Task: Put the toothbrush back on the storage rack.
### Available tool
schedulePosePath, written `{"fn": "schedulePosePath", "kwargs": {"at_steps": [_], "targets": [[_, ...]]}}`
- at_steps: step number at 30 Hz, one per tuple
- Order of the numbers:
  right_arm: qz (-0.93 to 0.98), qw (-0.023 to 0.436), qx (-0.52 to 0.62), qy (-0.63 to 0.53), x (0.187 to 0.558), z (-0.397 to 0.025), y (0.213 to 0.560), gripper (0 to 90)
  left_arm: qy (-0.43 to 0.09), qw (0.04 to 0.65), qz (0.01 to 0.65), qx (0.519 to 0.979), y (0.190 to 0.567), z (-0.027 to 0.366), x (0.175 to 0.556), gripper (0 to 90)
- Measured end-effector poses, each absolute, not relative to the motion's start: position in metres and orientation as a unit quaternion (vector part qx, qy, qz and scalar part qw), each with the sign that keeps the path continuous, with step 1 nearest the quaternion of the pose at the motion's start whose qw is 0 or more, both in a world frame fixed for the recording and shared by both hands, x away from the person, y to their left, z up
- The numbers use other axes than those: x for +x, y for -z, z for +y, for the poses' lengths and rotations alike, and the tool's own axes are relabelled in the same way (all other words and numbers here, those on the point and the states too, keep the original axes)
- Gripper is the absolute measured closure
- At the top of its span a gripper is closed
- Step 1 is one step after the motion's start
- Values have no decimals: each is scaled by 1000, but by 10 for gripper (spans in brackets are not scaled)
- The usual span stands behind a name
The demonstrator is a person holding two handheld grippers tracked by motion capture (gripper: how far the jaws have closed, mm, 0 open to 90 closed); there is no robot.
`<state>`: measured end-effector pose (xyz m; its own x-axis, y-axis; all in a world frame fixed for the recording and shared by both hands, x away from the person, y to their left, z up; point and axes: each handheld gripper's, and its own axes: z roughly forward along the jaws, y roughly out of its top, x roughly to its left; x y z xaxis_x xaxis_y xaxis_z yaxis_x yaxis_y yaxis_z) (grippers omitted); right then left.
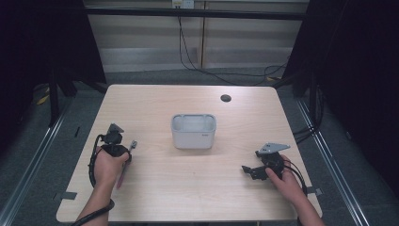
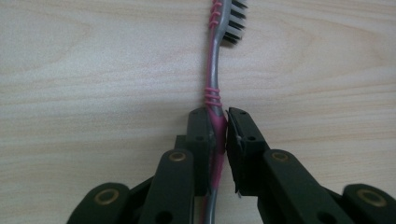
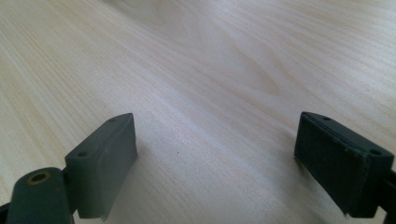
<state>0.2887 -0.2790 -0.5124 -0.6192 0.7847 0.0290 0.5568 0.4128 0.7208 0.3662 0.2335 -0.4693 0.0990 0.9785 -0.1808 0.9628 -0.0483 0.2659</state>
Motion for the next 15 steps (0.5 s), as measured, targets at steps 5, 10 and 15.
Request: {"fn": "schedulePosePath", "kwargs": {"at_steps": [5,10,15], "targets": [[825,159,406,-358,289,-279,512,125,-28,174,666,725,468,239,365,800],[825,159,406,-359,289,-279,512,124,-26,201,666,718,459,242,365,800],[826,159,406,-359,289,-279,512,124,-29,231,661,714,450,244,365,800]]}}
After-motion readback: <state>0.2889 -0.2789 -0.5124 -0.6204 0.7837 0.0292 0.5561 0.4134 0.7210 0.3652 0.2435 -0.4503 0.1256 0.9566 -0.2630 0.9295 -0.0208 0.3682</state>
